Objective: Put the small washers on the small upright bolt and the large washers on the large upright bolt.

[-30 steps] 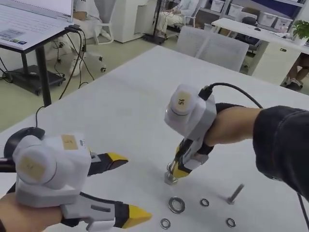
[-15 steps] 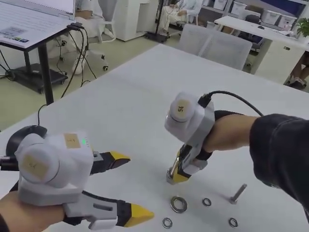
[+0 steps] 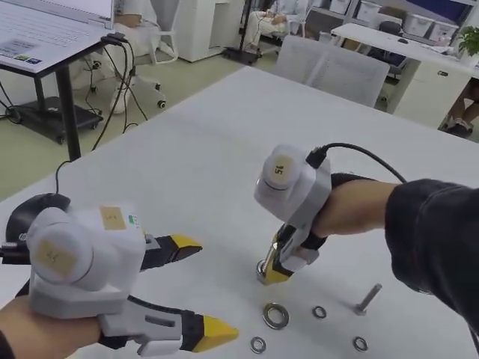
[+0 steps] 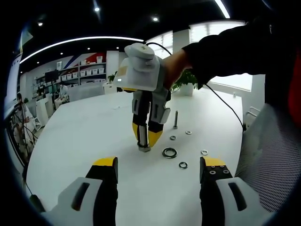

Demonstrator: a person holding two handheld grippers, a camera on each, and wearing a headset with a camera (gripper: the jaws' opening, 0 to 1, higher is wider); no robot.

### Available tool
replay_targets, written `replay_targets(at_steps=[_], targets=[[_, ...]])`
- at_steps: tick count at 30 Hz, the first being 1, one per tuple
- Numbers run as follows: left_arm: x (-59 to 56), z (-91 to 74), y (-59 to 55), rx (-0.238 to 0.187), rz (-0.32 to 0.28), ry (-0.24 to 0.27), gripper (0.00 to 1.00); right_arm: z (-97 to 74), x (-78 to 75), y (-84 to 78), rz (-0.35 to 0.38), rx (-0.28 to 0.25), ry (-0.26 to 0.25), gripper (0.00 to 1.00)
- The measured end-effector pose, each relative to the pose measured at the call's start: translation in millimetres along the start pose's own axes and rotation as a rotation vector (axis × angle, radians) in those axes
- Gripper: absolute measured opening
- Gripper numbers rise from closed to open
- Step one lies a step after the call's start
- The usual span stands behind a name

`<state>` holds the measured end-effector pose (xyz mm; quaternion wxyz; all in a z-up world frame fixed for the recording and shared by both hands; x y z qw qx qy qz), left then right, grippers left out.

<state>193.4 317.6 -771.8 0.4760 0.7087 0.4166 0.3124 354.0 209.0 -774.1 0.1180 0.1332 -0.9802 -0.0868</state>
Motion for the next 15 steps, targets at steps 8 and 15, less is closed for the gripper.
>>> replay_targets(at_steps=[8,15], targets=[[1.1,1.1,-0.1,0.002,0.002,-0.002,0.70,0.6,-0.3,-2.1,-0.005,-0.006,0.003,0.25],[2.0,1.7,0.6,0.001,0.006,-0.001,0.71,-1.1,0.4,-7.8,0.003,-0.030,0.001,0.30]])
Point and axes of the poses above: the centre of the closed fingertips' face, and the gripper's own axes: z roughly forward along the fingers, x roughly to its left, y roughly out of its top, the point moved 9 cm from there along -z, roughly backward along the fingers, and after that the axes turned 13 degrees about y, right-handed, at the moved point
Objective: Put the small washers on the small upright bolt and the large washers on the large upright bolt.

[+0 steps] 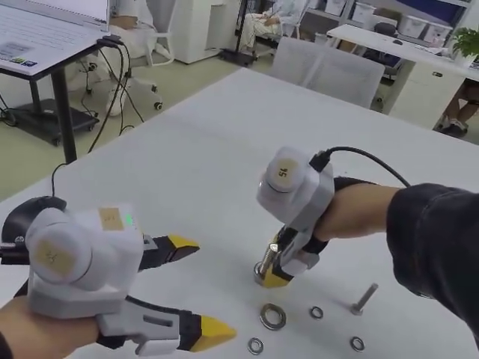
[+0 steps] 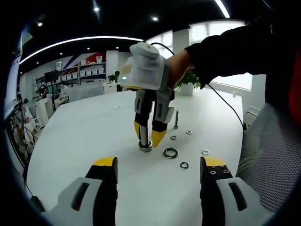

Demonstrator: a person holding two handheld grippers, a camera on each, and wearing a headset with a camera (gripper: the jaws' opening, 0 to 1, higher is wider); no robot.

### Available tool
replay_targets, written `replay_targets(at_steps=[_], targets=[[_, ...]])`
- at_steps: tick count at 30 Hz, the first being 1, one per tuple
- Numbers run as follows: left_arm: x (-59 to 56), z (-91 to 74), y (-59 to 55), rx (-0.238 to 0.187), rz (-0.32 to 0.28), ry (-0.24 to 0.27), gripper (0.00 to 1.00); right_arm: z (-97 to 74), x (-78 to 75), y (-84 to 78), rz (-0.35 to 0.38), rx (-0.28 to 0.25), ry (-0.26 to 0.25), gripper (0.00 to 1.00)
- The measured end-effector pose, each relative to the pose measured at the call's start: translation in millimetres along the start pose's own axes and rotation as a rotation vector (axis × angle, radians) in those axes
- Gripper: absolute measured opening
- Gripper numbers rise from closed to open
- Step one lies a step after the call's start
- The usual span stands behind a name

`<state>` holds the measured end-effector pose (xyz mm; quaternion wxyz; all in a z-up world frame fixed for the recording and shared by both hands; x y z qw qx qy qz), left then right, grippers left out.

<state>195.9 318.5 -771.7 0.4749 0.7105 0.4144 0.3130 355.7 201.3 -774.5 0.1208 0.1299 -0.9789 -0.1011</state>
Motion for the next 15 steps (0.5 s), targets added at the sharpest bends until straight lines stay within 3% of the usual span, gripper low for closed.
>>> replay_targets(at_steps=[7,15], targets=[[1.3,0.5,-0.4,0.008,0.029,0.006,0.71,-10.4,3.3,-10.4,0.018,-0.027,-0.025,0.30],[2.1,3.0,-1.1,0.020,0.054,0.004,0.72,-18.7,25.5,-20.9,0.002,-0.037,-0.050,0.31]])
Point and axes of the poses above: the centre of the closed fingertips' face, and the gripper's own axes: z roughly forward along the fingers, x roughly to its left, y roughly out of its top, the point moved 9 cm from there along -z, roughly backward along the fingers, and after that the axes turned 13 degrees about y, right-handed, at the moved point
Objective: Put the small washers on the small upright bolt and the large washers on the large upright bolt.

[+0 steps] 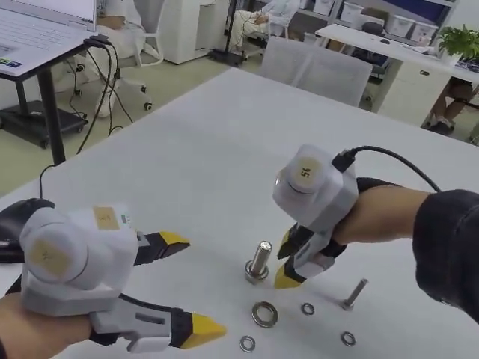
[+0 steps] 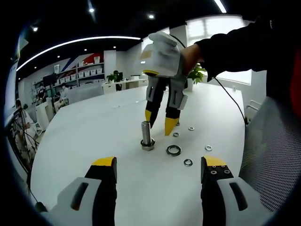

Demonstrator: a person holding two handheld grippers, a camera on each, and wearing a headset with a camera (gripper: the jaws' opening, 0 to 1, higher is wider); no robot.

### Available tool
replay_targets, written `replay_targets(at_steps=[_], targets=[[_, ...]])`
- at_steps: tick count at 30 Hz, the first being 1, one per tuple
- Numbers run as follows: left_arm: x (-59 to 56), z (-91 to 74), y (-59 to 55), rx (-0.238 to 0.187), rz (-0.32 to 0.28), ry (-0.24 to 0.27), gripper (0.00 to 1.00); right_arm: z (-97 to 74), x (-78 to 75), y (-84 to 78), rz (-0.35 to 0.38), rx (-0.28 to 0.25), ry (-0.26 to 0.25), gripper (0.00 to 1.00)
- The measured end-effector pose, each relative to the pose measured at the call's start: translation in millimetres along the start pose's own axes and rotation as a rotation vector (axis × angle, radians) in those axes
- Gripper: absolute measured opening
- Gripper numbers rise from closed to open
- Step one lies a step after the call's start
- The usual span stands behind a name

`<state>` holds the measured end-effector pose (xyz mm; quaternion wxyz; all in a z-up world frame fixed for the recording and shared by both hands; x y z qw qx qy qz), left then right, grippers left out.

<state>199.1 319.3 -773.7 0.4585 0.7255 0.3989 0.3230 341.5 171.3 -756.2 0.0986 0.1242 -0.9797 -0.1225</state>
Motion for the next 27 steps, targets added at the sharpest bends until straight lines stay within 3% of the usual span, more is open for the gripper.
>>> replay_targets(at_steps=[10,19,27], targets=[[4.8,2.1,3.2,0.001,0.018,0.000,0.72,10.3,29.5,0.7,-0.041,0.008,0.029,0.33],[6.8,2.2,7.6,-0.008,0.024,-0.001,0.72,29.2,32.7,2.0,-0.043,0.030,0.049,0.32],[8.1,1.6,7.8,-0.010,0.021,0.002,0.72,35.7,31.8,4.3,-0.051,0.039,0.046,0.31]])
Point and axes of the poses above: the centre of the closed fingertips' face, and the gripper's own axes: z roughly forward along the fingers, x roughly to its left, y roughly out of its top, the point moved 9 cm from there along -z, roughly backward along the fingers, and after that the axes turned 13 degrees about y, right-handed, at the moved point
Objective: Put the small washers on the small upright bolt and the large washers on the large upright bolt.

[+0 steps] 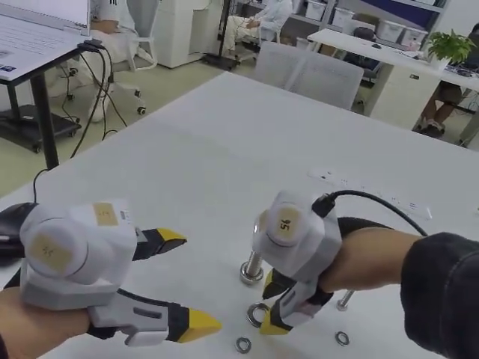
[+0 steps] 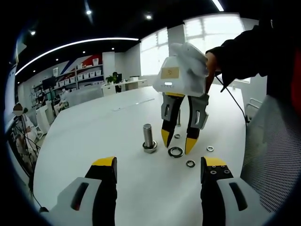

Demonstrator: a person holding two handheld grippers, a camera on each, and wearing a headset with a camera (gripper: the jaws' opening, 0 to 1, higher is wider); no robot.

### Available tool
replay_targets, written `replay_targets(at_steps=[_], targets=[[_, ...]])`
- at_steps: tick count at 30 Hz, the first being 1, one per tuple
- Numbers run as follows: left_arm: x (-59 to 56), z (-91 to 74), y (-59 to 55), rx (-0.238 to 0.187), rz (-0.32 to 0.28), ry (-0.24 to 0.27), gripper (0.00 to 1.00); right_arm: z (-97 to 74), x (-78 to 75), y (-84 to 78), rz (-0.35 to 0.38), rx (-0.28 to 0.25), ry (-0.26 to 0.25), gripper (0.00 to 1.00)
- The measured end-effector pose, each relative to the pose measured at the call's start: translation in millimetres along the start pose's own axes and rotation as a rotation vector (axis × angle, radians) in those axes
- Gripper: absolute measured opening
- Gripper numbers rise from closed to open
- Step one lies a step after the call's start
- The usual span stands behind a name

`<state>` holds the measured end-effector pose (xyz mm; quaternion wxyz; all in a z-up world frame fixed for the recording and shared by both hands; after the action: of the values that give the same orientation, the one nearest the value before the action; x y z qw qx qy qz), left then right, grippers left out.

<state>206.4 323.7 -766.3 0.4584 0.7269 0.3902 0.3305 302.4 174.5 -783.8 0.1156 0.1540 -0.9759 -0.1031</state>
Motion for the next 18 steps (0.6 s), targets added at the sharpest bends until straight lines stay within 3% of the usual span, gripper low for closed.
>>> replay_targets(at_steps=[8,18], targets=[[0.4,0.1,-0.3,-0.003,-0.002,0.003,0.72,3.9,0.1,-1.0,-0.006,0.020,-0.001,0.30],[-1.9,0.1,-0.7,-0.003,-0.001,-0.002,0.71,4.1,0.4,-1.8,0.021,0.008,0.016,0.29]])
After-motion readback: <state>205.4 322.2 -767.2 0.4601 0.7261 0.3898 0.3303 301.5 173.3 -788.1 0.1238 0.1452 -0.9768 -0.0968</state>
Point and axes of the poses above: the centre of the closed fingertips' face, and the gripper's own axes: z roughly forward along the fingers, x roughly to its left, y roughly out of its top, the point moved 9 cm from there along -z, roughly backward along the fingers, and after that the axes turned 13 degrees about y, right-handed, at the moved point
